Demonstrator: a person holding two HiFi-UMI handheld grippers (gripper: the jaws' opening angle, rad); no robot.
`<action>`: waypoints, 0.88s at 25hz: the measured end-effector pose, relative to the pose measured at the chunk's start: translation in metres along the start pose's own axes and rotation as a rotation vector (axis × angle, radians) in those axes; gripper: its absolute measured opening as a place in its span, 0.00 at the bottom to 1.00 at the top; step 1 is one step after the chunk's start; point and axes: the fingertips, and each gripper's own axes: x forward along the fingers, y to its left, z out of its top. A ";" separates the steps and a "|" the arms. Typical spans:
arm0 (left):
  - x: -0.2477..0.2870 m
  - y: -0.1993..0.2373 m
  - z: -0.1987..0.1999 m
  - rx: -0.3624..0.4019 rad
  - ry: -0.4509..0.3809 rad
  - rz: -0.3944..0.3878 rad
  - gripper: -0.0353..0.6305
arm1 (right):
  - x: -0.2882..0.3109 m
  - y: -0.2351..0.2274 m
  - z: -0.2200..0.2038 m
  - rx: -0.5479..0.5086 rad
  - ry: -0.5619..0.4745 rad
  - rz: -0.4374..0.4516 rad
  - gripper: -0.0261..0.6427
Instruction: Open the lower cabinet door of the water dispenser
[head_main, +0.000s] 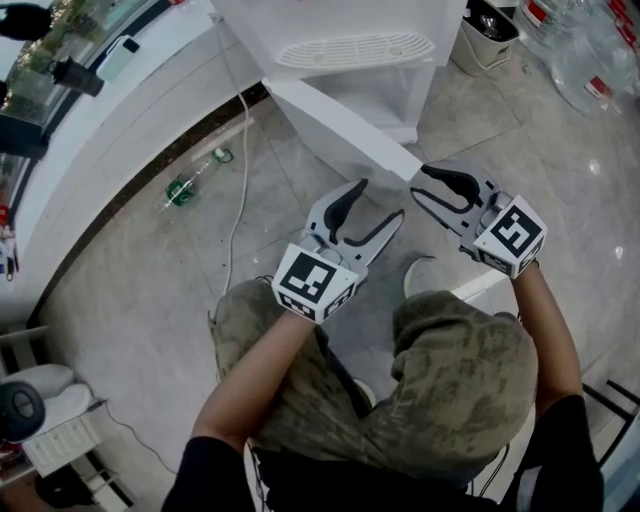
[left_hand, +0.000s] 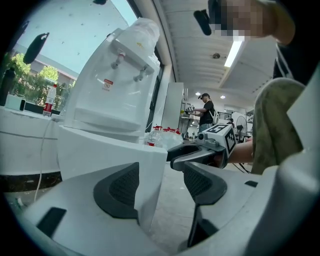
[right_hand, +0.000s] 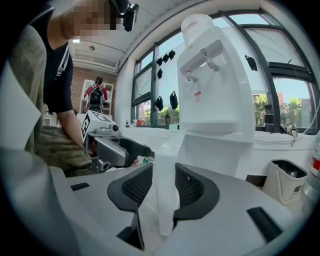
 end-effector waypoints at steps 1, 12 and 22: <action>-0.001 0.000 -0.001 -0.003 0.001 0.000 0.44 | 0.001 0.004 0.001 -0.008 0.003 0.014 0.24; -0.015 -0.003 -0.005 -0.067 0.007 0.004 0.44 | 0.012 0.042 0.003 -0.098 0.015 0.165 0.20; -0.052 0.014 -0.008 -0.122 -0.014 0.106 0.44 | 0.034 0.081 0.009 -0.132 -0.006 0.312 0.14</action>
